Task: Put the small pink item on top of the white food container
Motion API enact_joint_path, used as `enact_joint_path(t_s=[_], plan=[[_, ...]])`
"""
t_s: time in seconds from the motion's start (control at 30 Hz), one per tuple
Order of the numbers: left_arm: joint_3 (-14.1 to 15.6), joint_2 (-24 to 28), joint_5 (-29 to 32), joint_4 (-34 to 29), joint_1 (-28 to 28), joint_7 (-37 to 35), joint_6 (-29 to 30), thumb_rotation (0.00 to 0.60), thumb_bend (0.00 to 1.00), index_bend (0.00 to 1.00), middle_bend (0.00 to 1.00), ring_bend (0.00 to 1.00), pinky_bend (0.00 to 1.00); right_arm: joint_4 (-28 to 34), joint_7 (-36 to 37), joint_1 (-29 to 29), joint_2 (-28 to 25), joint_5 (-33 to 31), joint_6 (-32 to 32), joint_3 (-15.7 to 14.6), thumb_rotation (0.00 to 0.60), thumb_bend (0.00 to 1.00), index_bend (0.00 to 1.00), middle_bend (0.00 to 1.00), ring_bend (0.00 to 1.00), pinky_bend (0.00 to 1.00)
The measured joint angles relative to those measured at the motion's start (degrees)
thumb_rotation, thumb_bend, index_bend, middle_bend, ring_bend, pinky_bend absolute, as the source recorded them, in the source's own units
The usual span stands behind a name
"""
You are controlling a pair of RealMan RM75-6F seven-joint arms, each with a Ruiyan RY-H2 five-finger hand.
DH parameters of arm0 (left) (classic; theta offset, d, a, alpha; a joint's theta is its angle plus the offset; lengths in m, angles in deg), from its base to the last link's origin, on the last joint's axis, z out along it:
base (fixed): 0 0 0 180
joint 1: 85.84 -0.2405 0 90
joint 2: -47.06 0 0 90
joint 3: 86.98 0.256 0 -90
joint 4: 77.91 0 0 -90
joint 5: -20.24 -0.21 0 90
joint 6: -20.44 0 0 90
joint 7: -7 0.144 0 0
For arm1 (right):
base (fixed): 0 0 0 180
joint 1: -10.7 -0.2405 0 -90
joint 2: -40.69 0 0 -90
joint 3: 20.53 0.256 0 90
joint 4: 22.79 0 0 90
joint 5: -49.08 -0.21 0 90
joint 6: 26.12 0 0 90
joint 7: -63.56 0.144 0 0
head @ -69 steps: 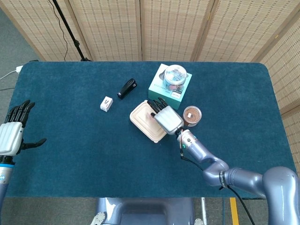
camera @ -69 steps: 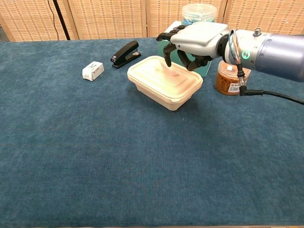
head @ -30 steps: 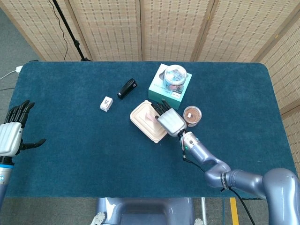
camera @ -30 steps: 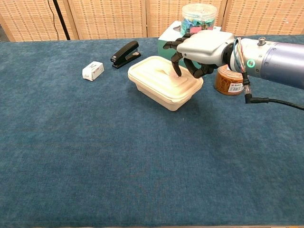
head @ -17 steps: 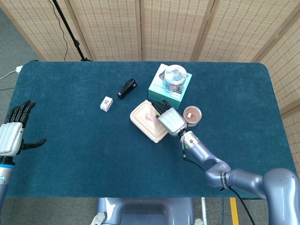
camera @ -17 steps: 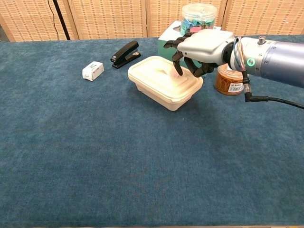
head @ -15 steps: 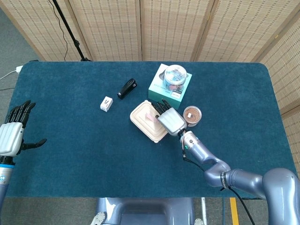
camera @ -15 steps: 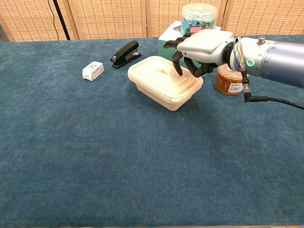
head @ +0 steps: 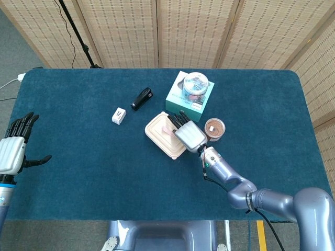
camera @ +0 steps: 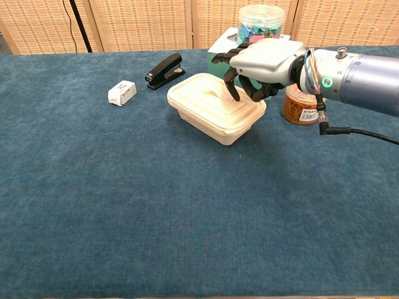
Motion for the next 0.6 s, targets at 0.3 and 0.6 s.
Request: enact_joint_path(t_s=[0.3, 0.6], plan=[[-0.03, -0.06, 0.04, 0.02, 0.02, 0.08, -0.03, 0.600, 0.00, 0.00, 0.00, 0.00, 0.00, -0.70, 0.82, -0.41, 0.53, 0.10, 0.30, 0.91, 0.600, 1.00, 0.39, 0.00, 0.00, 0.00], [-0.01, -0.02, 0.02, 0.04, -0.05, -0.06, 0.02, 0.600, 0.00, 0.00, 0.00, 0.00, 0.00, -0.74, 0.79, -0.25, 1.11, 0.98, 0.06, -0.09, 0.600, 1.00, 0.40, 0.00, 0.00, 0.00]])
